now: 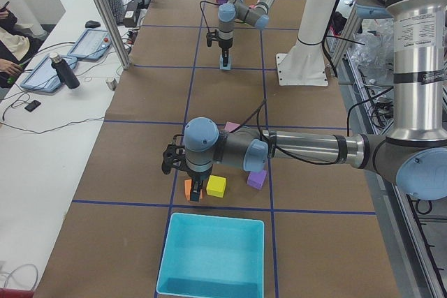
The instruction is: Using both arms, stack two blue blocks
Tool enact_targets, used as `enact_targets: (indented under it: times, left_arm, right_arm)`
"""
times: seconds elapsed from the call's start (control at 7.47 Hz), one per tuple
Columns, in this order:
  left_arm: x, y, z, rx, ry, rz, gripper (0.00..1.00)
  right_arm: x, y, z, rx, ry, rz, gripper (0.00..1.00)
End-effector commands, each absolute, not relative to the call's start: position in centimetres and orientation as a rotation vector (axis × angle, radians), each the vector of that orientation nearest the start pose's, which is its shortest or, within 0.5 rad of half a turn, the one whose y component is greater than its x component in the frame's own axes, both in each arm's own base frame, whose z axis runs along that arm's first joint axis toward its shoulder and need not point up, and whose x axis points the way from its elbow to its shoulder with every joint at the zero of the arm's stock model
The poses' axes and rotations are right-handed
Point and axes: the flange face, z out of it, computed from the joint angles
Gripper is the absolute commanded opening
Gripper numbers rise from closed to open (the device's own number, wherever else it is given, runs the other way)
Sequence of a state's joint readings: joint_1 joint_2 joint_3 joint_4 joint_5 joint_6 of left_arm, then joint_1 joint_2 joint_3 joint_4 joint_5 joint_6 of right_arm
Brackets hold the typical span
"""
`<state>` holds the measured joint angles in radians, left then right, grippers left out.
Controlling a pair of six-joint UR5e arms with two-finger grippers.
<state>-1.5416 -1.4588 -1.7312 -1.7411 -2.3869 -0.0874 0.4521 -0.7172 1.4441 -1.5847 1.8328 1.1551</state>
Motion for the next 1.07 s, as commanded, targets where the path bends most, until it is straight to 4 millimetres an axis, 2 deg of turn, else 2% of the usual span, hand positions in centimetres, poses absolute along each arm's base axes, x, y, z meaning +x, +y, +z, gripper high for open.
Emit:
enact_targets:
  times: [0.0,0.13,0.27,0.4,0.54,0.67,0.8,0.94]
  left_arm:
    - [-4.7,-45.8,61.0,0.159,0.823,0.035,0.98]
    - [-4.7,-45.8,61.1,0.158,0.823,0.034,0.98]
    - [-4.7,-45.8,61.1,0.159,0.823,0.035,0.98]
    - [-4.7,-45.8,61.0,0.156,0.837,0.034,0.98]
    - [-4.6,-45.8,60.9,0.157,0.838,0.035,0.98]
    - [-4.5,-45.7,60.9,0.151,0.864,0.035,0.98]
    - [-4.4,-45.7,60.6,0.153,0.889,0.037,0.98]
    - [-4.3,-46.4,57.9,0.218,0.894,0.065,0.98]
  right_arm:
    - [-63.2,-42.6,19.3,0.065,-0.741,-0.056,0.30]
    - [-63.3,-42.6,19.2,0.065,-0.740,-0.052,0.49]
    - [-63.3,-42.6,19.0,0.072,-0.759,-0.046,0.84]
    - [-63.3,-42.6,18.9,0.066,-0.776,-0.020,1.00]
    - [-62.7,-42.7,17.8,0.079,-0.805,-0.021,1.00]
    - [-61.3,-43.0,15.9,0.094,-0.838,-0.014,1.00]
    - [-57.6,-45.0,14.0,0.092,-0.877,0.013,1.00]
    - [-52.7,-48.2,12.4,0.077,-0.923,0.041,1.00]
